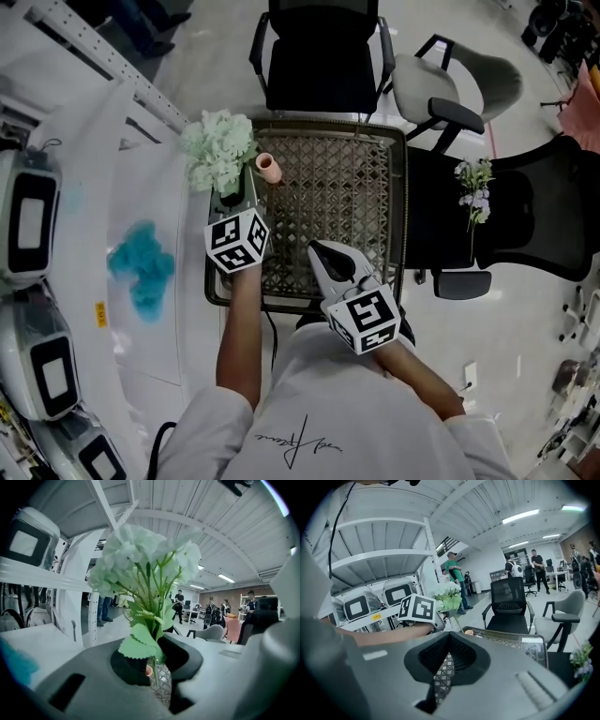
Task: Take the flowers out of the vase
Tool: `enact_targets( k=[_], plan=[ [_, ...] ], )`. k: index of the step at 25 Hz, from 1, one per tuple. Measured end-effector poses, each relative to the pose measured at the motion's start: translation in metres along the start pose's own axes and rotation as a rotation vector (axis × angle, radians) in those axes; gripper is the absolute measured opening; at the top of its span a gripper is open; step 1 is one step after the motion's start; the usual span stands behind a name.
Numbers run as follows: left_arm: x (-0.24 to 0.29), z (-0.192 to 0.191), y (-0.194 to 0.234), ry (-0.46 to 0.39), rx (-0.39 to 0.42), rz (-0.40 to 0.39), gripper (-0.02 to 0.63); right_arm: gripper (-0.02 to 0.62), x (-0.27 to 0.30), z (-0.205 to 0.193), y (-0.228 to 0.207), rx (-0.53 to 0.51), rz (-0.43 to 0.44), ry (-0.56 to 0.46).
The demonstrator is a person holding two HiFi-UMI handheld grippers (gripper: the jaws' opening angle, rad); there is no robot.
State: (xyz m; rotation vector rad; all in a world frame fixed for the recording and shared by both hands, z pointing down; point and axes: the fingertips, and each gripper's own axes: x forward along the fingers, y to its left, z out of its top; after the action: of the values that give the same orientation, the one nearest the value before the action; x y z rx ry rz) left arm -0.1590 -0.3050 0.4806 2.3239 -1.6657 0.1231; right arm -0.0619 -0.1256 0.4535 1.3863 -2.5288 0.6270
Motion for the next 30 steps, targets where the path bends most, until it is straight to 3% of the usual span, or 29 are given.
enact_targets(
  k=[7,16,30],
  plan=[
    [-0.036,-0.004,0.005,0.017,-0.047,0.019,0.049,0.005,-0.004,0.0,0.0,0.015,-0.01,-0.015],
    [-0.072,-0.008,-0.008,0.051,-0.047,-0.013,0.049,0.005,-0.004,0.0,0.002,0.039,-0.01,-0.015],
    [-0.113,-0.001,-0.073,0.073,-0.039,-0.101,0.049,0.006,-0.024,0.018,-0.013,0.024,0.012,-0.014]
  ],
)
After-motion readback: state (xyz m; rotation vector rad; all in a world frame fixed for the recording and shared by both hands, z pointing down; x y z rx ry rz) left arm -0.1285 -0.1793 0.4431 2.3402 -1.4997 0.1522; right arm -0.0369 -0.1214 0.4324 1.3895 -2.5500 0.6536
